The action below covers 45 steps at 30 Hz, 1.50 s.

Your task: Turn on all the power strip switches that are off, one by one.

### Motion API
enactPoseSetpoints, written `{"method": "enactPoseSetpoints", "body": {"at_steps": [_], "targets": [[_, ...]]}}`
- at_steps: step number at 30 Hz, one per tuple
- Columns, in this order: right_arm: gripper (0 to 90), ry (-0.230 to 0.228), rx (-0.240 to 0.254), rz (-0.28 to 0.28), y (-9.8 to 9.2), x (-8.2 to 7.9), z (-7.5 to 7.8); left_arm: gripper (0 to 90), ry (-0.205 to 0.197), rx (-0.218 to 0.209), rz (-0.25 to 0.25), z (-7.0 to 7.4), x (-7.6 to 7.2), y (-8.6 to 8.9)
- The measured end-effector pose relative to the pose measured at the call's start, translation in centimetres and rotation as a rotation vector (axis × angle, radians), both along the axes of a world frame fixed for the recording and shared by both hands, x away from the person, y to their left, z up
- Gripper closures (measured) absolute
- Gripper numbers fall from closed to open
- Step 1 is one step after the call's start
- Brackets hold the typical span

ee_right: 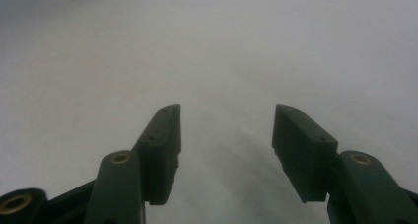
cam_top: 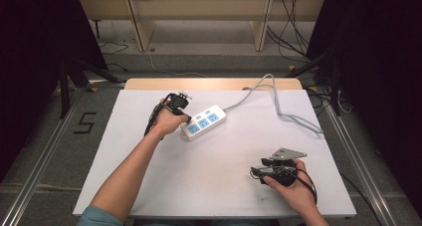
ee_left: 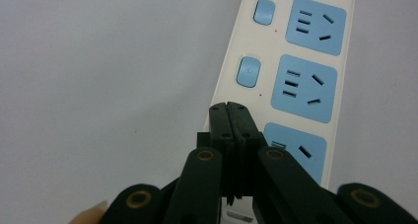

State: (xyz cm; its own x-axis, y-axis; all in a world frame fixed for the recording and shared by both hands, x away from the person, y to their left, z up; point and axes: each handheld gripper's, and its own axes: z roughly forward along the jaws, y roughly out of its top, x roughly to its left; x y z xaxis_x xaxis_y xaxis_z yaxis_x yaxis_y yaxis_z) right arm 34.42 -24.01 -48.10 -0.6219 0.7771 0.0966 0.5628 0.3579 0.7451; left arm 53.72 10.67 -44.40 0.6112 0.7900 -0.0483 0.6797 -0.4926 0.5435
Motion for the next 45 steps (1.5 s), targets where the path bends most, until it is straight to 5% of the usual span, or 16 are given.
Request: {"method": "enactPoseSetpoints", "body": {"at_steps": [8, 13, 22, 31, 45], "targets": [[45.5, 0.001, -0.001, 0.003, 0.0, 0.0, 0.0, 90.0, 0.005, 0.060, -0.021, 0.1, 0.2, -0.8], [45.5, 0.000, 0.000, 0.001, 0.0, 0.0, 0.0, 90.0, 0.016, 0.029, -0.014, 0.0, 0.3, -0.4], [45.5, -0.006, 0.002, -0.005, -0.3, 0.1, 0.1, 89.4, -0.026, 0.039, -0.060, 0.2, -0.3, -0.7], [45.5, -0.009, 0.003, -0.006, -0.3, 0.0, 0.1, 72.7, -0.100, -0.020, -0.048, 2.0, -1.0, -0.2], [45.4, -0.010, -0.001, -0.006, -0.3, 0.0, 0.1, 46.6, -0.152, -0.088, -0.065, 3.8, -3.7, 0.9]]}}
